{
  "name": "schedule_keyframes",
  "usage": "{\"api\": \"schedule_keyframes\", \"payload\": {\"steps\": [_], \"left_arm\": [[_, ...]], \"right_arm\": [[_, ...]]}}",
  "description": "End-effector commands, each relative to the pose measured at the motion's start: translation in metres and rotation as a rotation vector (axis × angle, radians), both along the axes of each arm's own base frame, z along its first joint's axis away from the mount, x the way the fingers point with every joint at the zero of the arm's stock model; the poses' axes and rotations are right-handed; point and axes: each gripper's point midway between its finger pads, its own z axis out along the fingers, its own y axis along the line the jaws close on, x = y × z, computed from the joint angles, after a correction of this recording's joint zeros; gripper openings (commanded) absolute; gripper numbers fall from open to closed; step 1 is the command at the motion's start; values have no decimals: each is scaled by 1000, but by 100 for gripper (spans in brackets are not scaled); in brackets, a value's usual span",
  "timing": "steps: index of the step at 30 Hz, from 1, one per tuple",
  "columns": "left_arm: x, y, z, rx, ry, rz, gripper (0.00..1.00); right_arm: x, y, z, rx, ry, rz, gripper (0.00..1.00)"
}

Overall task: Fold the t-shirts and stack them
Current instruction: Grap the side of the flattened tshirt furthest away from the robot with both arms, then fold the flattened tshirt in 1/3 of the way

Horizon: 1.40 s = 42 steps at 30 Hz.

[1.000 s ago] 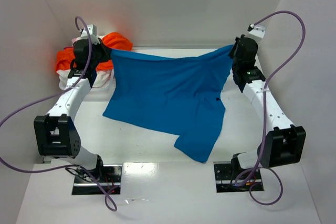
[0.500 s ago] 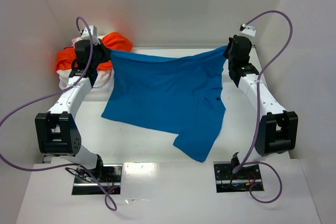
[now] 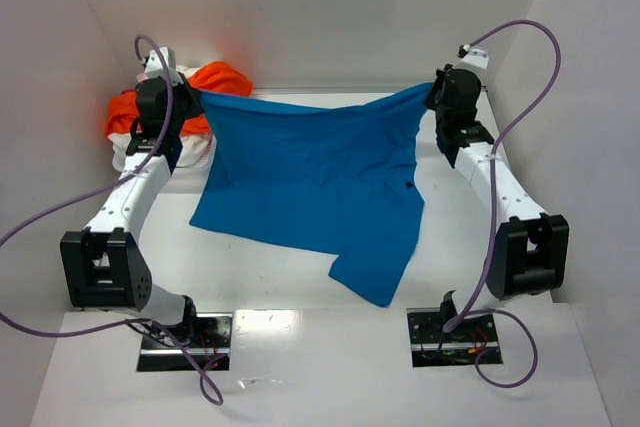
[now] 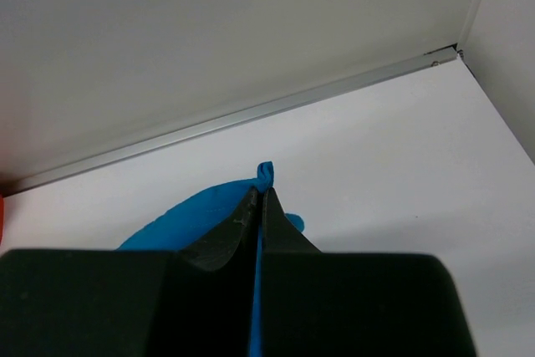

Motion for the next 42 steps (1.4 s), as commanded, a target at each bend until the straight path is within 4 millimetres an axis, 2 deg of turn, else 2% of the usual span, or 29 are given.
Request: {"api": "schedule_keyframes", "payload": {"steps": [1, 2, 3, 4, 6, 10, 11, 13, 15, 19, 22, 23, 24, 26, 28, 29, 31, 32, 34, 35, 36, 38, 40, 41, 42], "left_arm": [[17, 2, 11, 16, -66, 2, 0], [22, 0, 16, 15, -75, -10, 0], [29, -2, 7, 12, -56, -23, 0], [33, -2, 4, 12, -51, -23, 0], [44, -5, 1, 0, -45, -41, 0], [58, -9, -7, -4, -30, -67, 0], [60, -9, -1, -3, -48, -67, 0], [62, -11, -6, -5, -38, -76, 0], [63, -11, -11, -5, -29, -76, 0], [63, -11, -13, -15, -28, -75, 0], [63, -15, -13, -17, -28, -95, 0], [62, -16, -16, -20, -18, -105, 0], [61, -17, -20, -20, -9, -105, 0], [59, -22, -27, -22, 10, -114, 0], [56, -21, -29, -13, 14, -116, 0], [54, -20, -36, -13, 34, -107, 0], [50, -19, -31, -3, 23, -108, 0], [48, -19, -41, -5, 49, -108, 0], [42, -20, -39, -5, 48, -108, 0], [39, -20, -49, -6, 67, -108, 0], [37, -18, -49, -5, 68, -97, 0], [31, -18, -49, -5, 74, -97, 0], [26, -18, -58, -7, 98, -97, 0], [25, -18, -63, -7, 107, -97, 0], [24, -18, -58, -7, 98, -97, 0]], "right_arm": [[9, -5, 6, 13, -62, -21, 0], [10, -5, -4, 10, -41, -21, 0], [12, -6, -10, 7, -29, -30, 0], [12, -6, -10, 7, -29, -30, 0], [20, -5, -24, 4, 0, -30, 0], [32, -2, -35, 12, 19, -19, 0], [35, -1, -34, 23, 15, -21, 0], [35, 3, -42, 46, 33, -12, 0], [31, 8, -61, 71, 71, 9, 0], [24, 10, -77, 88, 98, 14, 0], [22, 13, -82, 100, 109, 31, 0], [21, 13, -77, 101, 98, 32, 0], [18, 15, -78, 104, 105, 43, 0], [12, 19, -66, 121, 81, 63, 0], [5, 21, -66, 125, 83, 81, 0], [1, 21, -63, 134, 77, 80, 0], [-8, 22, -59, 137, 67, 89, 0], [-9, 22, -54, 146, 55, 88, 0], [-18, 26, -59, 166, 69, 110, 0], [-21, 29, -62, 170, 82, 128, 0], [-26, 29, -70, 185, 101, 122, 0], [-33, 35, -70, 202, 100, 137, 0], [-41, 39, -86, 225, 137, 136, 0], [-46, 39, -86, 224, 142, 136, 0], [-51, 38, -91, 240, 149, 130, 0]]}}
